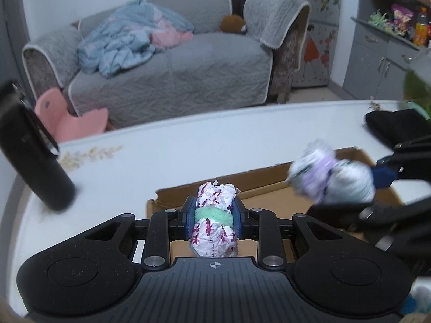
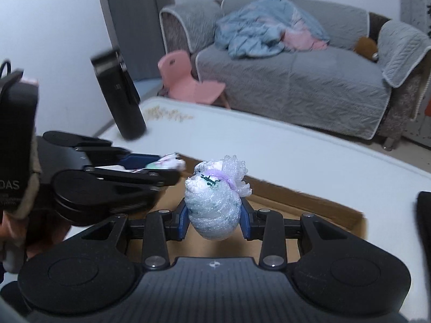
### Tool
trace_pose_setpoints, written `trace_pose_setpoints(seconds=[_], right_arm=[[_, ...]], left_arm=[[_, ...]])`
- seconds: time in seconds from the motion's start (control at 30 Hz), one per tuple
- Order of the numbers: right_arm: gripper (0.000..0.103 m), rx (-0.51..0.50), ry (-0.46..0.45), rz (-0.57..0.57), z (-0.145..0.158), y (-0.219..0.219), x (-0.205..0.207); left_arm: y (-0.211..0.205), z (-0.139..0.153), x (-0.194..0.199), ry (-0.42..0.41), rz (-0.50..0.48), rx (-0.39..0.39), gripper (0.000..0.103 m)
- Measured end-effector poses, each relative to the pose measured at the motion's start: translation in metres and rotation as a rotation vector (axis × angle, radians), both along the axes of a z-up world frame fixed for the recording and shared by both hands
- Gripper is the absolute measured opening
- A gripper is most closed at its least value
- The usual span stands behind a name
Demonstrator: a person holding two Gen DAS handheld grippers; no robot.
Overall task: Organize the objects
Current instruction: 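Carry both held bundles into the cardboard tray and open both grippers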
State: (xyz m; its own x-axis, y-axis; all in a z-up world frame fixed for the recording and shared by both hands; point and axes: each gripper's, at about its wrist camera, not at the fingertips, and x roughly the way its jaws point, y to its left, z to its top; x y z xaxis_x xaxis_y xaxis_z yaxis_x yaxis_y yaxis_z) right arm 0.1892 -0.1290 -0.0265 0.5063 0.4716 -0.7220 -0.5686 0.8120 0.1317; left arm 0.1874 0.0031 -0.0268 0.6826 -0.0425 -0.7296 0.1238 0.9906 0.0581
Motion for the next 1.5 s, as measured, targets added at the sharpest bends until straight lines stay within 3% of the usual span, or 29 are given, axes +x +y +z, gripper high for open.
trace_pose_setpoints(seconds=[0.27,0.63,0.87,1.07,1.27,1.37,1.5], right_arm=[[0.034,-0.045,0.064,-0.017,-0.040,0.012,0.029],[0.034,-0.082,0.083,-0.018,-0.057,0.025,0.042],[0.039,-0.086,0.091,-0.030,-0.055,0.023,0.043],[0.051,-0.074,0.091,-0.036,-0.046,0.016,0.040],[0.052,-0.095,0.077,-0.023,-0.036,0.016,0.032],[0.060,-0.102,0.073,-0.010,-0.030,0.018,0.026],[0.063,-0.108,0.054,0.008,-0.020,0.024,0.014]], left_arm=[[0.018,-0.041,0.034,0.081,0.053,-0.010,0.033],[0.016,-0.054,0.032,0.088,0.055,0.004,0.034],[0.016,-0.050,0.034,0.112,0.065,-0.001,0.040],[0.015,-0.038,0.027,0.104,0.080,0.019,0.057],[0.013,-0.022,0.017,0.093,0.077,0.015,0.058],[0.013,-0.013,0.011,0.088,0.072,0.001,0.070],[0.010,0.002,-0.002,0.061,0.059,0.006,0.071]])
